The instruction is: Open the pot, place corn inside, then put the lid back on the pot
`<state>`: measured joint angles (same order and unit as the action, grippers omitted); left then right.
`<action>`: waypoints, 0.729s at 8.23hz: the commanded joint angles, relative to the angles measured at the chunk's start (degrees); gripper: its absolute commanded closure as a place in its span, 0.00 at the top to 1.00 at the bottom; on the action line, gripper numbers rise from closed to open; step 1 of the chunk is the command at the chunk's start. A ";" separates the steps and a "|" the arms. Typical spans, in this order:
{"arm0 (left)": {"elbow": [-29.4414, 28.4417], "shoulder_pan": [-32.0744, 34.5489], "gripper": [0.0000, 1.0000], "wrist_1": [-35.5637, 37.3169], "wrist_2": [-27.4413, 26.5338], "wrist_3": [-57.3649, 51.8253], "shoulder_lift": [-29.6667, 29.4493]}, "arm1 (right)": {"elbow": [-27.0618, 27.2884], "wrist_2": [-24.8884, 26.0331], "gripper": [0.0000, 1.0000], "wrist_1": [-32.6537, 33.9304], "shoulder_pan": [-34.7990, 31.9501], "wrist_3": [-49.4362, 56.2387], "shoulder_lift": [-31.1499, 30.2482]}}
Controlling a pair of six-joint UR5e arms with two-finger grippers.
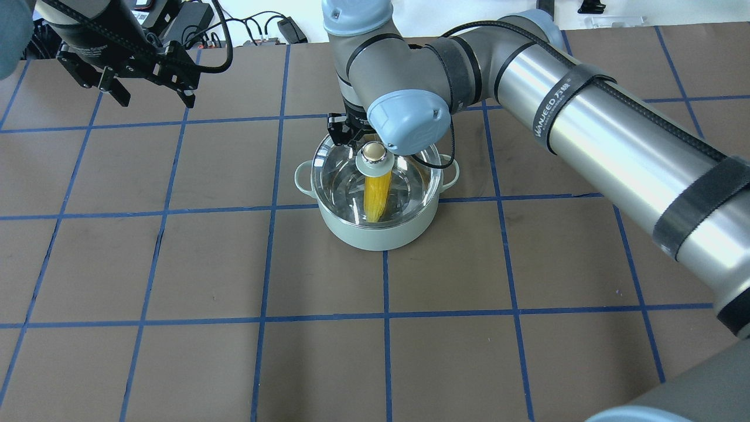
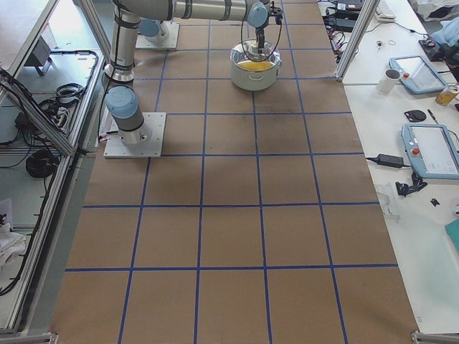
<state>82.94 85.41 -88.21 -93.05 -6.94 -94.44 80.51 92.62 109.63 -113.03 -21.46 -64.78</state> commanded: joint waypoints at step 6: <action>-0.32 0.29 1.00 -3.90 0.06 0.09 1.54 | 0.26 -2.27 0.99 -15.27 19.84 26.36 -20.96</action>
<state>82.48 85.61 -91.89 -93.12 -6.86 -92.92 79.82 90.44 101.54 -98.08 -0.50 -78.84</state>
